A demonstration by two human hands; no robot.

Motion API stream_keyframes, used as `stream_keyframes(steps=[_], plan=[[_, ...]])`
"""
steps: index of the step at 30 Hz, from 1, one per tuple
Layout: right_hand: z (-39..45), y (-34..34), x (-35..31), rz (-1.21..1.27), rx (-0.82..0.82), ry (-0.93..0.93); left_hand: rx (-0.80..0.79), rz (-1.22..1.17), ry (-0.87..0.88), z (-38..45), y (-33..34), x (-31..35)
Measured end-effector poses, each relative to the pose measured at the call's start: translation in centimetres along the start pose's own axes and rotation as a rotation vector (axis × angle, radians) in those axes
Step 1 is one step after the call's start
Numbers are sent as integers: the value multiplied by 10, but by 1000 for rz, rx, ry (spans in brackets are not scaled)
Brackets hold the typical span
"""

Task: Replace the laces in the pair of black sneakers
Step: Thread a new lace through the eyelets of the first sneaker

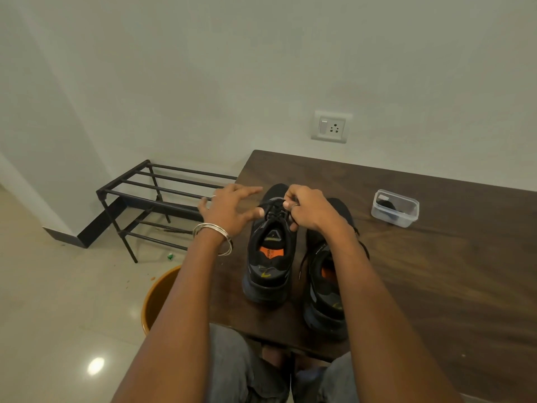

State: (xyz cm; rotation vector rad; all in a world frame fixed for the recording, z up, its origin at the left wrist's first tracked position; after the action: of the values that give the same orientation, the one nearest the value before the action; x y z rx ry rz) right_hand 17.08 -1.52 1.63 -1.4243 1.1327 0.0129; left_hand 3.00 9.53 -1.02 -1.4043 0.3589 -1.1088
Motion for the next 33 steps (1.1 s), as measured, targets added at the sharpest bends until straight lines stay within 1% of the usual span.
stream_keyframes(steps=[2,3,6,11,13,15,18,20,21,23,25,27,30,33], plan=[[1,-1,-1,-11,-3,-10,-1,-133,82,4,7,6],[1,-1,-1,-27,-4,-20,8,-195,96,5,10,8],[1,1,0,-59,-18,-37,19,-363,79,3,14,12],[1,-2,-2,-46,-19,-32,86,-404,58,2,12,8],[0,-6,-1,-80,-18,-12,103,-393,26,1,10,2],[-2,-10,3,-159,-28,18,63,-324,-30,-1,9,-7],[-6,-17,15,-236,-57,73,-43,-220,-114,-5,13,-20],[-9,-20,22,-227,-94,86,-57,-254,-143,-8,15,-21],[-10,-21,25,-208,-114,84,-45,-312,-147,-8,15,-20],[-9,-21,28,-98,-157,84,-14,-556,-155,-10,12,-19],[-8,-20,29,133,-202,108,-5,-862,-217,-10,12,-16],[-8,-17,26,348,-237,113,24,-1083,-255,-6,15,-11],[-5,-14,17,573,-269,75,127,-1339,-268,5,19,6],[-2,-9,10,754,-236,77,186,-1503,-302,11,24,21]])
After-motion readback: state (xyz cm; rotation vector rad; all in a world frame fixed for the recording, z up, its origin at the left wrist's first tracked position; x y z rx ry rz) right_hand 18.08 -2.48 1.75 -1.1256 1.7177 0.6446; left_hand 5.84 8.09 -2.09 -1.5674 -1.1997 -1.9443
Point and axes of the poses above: each hand's wrist, its own z-axis towards the middle knuckle, its own y-axis out of the palm, x = y × z, the point moved 2 cm from there along z, towards the middle knuckle, and after that the axes turned 12 degrees about y, right-handed, at the moved point
